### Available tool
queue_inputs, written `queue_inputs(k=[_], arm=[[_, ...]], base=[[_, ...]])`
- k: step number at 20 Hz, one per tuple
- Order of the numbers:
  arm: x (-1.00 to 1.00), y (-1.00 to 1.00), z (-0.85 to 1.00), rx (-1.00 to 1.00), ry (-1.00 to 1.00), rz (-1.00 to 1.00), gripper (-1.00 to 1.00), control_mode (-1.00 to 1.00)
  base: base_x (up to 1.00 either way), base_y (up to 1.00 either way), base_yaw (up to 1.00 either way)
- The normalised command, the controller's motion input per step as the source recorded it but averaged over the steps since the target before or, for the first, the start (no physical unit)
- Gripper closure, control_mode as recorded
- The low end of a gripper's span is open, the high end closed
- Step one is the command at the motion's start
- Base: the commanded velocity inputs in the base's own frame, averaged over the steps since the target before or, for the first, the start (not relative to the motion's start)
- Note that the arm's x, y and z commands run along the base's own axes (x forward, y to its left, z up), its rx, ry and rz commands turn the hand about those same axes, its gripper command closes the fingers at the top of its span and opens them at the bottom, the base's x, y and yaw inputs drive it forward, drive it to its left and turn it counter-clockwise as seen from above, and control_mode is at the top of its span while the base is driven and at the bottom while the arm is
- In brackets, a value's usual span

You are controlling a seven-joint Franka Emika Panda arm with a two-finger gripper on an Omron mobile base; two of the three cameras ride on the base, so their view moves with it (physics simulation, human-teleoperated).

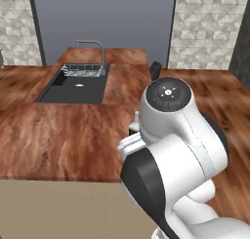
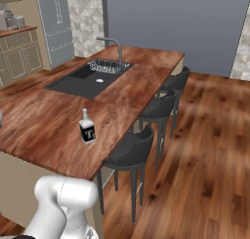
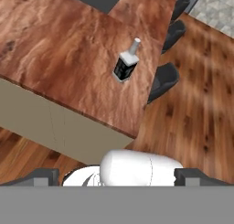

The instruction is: Get the candle and the liquor from the cabinet and move them to the dining counter.

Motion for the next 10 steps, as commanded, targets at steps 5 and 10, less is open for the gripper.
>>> queue_inputs(k=[5,10], arm=[[-0.15,0.12,-0.22,-0.01,0.00,0.01,-1.00,1.00],[0.00,0.00,0.00,0.00,0.00,0.00,-1.00,1.00]], base=[[-0.07,0.09,0.01],[-0.28,0.80,0.09]])
